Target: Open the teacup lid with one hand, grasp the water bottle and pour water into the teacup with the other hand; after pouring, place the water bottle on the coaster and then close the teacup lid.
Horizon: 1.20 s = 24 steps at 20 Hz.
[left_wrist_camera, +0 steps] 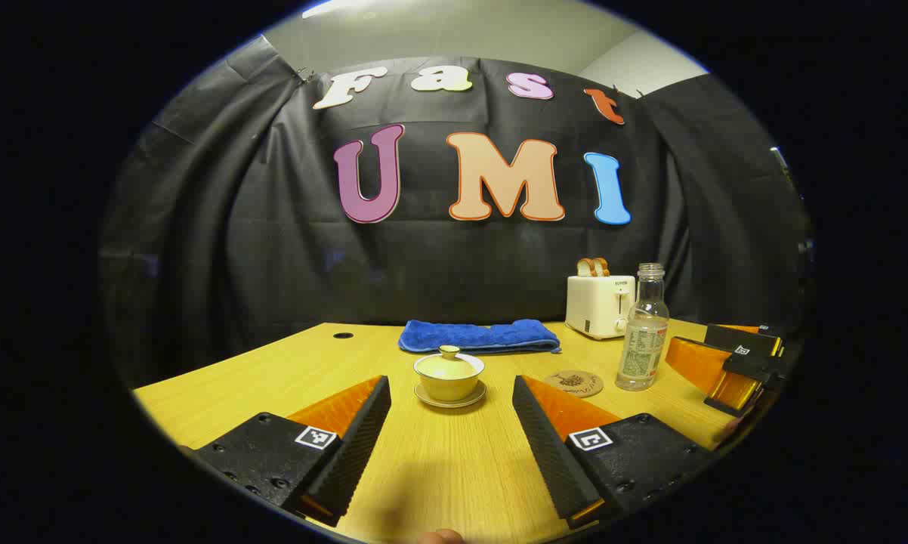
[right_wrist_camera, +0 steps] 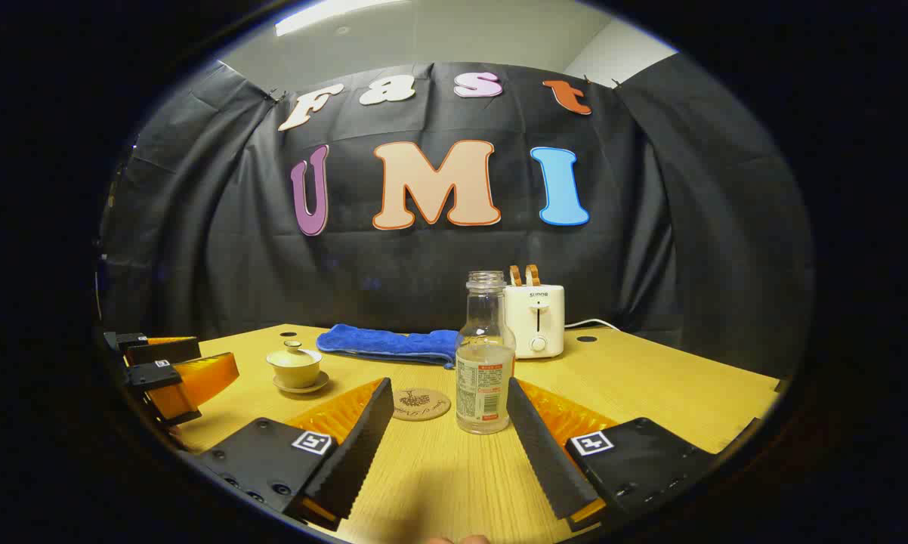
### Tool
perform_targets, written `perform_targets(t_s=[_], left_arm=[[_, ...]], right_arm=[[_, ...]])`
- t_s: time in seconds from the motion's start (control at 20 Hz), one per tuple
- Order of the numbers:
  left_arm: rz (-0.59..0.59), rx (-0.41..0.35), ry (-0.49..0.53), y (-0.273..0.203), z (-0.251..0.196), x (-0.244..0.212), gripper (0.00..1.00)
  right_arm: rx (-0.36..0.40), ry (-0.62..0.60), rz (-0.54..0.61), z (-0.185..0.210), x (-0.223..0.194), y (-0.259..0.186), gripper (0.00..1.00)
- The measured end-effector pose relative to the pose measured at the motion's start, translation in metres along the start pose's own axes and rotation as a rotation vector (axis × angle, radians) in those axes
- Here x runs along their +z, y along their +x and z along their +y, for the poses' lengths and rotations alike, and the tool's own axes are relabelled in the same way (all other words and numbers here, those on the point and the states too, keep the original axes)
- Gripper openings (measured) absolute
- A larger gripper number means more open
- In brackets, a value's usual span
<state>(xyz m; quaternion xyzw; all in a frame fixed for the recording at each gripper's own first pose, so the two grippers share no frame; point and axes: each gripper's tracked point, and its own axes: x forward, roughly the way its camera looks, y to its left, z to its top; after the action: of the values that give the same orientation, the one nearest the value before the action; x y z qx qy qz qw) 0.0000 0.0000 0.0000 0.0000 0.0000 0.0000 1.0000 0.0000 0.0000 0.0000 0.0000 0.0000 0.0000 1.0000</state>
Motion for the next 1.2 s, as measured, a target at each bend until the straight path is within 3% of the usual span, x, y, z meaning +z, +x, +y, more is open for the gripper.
perform_targets(t_s=[0.3, 0.75, 1.2], left_arm=[[-0.003, -0.012, 0.001, -0.0010, 0.0000, -0.0005, 0.95], [-0.001, 0.030, 0.001, 0.0023, 0.0037, -0.0007, 0.95], [-0.001, 0.028, 0.003, 0.0009, 0.0044, -0.0017, 0.95]], right_arm=[[0.002, 0.000, -0.002, 0.0009, -0.0010, -0.0010, 0.96], [0.002, 0.001, -0.002, 0.0017, -0.0008, -0.0023, 0.99], [0.001, 0.002, 0.000, 0.0023, -0.0016, -0.0031, 0.96]])
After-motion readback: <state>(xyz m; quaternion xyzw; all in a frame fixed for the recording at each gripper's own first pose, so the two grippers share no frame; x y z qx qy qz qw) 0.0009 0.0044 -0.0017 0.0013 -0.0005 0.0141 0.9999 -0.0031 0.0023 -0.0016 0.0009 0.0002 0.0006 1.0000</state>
